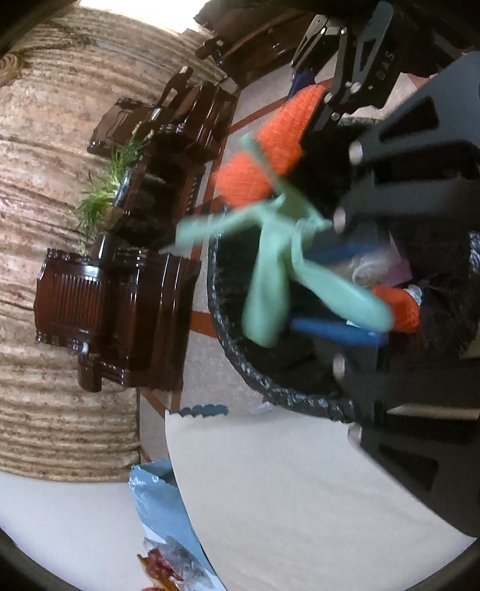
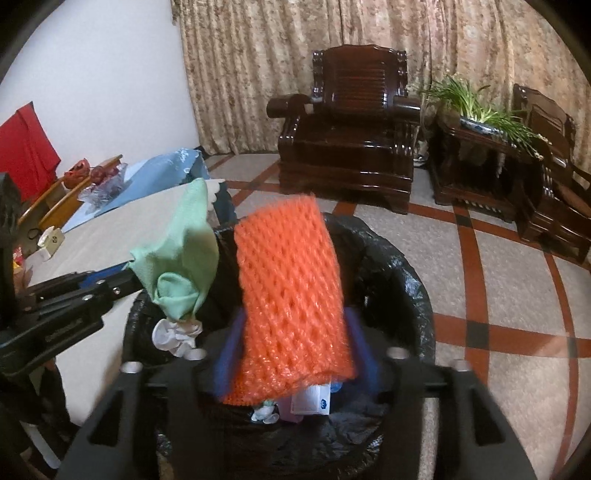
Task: Collect trash
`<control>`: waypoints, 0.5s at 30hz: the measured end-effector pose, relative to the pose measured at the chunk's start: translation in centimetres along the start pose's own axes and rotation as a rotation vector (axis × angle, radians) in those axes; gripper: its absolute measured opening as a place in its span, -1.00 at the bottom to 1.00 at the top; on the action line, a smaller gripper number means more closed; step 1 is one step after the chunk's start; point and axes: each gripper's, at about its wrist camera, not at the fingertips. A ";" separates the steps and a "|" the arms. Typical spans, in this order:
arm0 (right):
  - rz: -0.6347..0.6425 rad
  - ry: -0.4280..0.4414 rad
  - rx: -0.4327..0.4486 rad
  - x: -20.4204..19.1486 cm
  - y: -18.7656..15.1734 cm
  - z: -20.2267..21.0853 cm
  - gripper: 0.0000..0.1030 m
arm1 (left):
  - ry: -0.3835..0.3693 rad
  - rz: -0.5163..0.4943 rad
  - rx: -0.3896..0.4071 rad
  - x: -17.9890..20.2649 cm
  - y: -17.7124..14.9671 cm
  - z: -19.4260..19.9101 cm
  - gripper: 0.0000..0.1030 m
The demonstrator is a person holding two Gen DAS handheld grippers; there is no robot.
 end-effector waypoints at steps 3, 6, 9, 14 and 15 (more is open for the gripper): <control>0.003 -0.023 0.016 0.1 -0.1 0.3 0.81 | 0.014 0.008 0.006 -0.5 -0.1 0.6 0.05; 0.007 -0.029 0.022 -0.1 0.1 0.7 0.88 | 0.040 0.016 0.046 -0.9 0.0 2.0 0.45; 0.003 -0.026 0.029 -0.3 0.4 1.1 0.88 | 0.052 0.015 0.067 -1.2 0.4 3.0 0.56; 0.007 -0.009 0.061 -0.7 1.0 2.5 0.88 | 0.066 0.019 0.102 -1.7 0.7 5.2 0.65; 0.008 -0.006 0.066 -0.8 1.2 2.8 0.88 | 0.074 0.017 0.109 -1.8 0.7 5.8 0.68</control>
Point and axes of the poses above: each gripper's, at about its wrist camera, not at the fingertips, and z roughly against the way its jaws point, x to its right, y to its top, and after that the axes turned 3 degrees about -z, right-handed
